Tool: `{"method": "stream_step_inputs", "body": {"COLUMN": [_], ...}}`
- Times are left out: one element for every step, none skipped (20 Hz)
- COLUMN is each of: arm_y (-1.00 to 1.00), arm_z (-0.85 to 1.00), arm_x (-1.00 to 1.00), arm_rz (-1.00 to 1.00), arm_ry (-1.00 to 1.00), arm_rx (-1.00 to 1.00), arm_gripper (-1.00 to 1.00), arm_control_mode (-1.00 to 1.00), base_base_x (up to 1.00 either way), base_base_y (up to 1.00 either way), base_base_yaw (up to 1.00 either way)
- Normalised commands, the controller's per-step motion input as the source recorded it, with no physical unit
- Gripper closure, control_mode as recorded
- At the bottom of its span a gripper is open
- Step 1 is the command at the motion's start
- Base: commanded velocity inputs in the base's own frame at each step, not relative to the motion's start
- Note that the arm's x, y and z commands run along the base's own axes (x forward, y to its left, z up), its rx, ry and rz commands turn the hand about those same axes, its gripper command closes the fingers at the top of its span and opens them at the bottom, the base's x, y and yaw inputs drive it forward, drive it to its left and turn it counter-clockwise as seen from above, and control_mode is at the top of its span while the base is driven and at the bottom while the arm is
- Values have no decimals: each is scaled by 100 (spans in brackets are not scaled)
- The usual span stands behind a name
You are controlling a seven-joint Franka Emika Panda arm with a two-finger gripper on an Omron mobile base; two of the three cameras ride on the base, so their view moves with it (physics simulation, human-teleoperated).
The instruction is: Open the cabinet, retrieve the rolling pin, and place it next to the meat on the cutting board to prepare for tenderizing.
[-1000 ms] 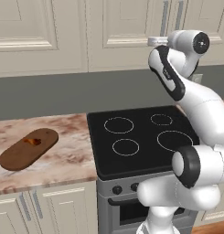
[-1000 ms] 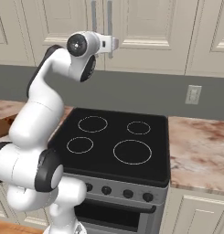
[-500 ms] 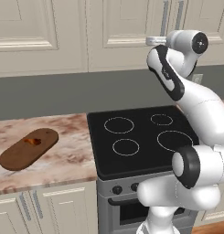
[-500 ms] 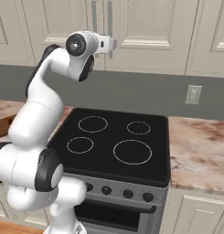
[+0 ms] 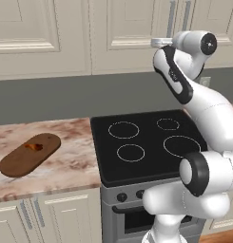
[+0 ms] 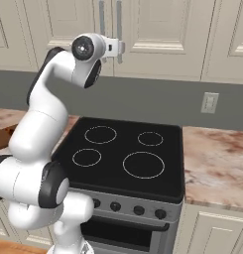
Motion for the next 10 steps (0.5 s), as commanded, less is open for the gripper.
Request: {"method": "stream_step_inputs", "body": {"arm_y": [16, 16, 13, 10, 4, 0, 0, 2, 5, 8], "arm_z": [0, 0, 0, 0, 0, 0, 0, 0, 0, 0], "arm_x": [7, 6, 7, 8, 11, 12, 12, 12, 15, 18], "arm_rz": [2, 2, 2, 2, 3, 4, 4, 3, 1, 0], "arm_ry": [6, 6, 5, 5, 4, 3, 2, 2, 2, 2], "arm_rx": [0, 0, 0, 0, 0, 0, 0, 0, 0, 0], "arm_gripper": [100, 100, 100, 100, 100, 100, 100, 100, 100, 100], "arm_control_mode": [-100, -100, -100, -100, -100, -100, -100, -100, -100, -100], "base_base_x": [0, 0, 0, 0, 0, 0, 0, 0, 0, 0], "base_base_y": [0, 0, 0, 0, 0, 0, 0, 0, 0, 0], "base_base_yaw": [0, 0, 0, 0, 0, 0, 0, 0, 0, 0]}}
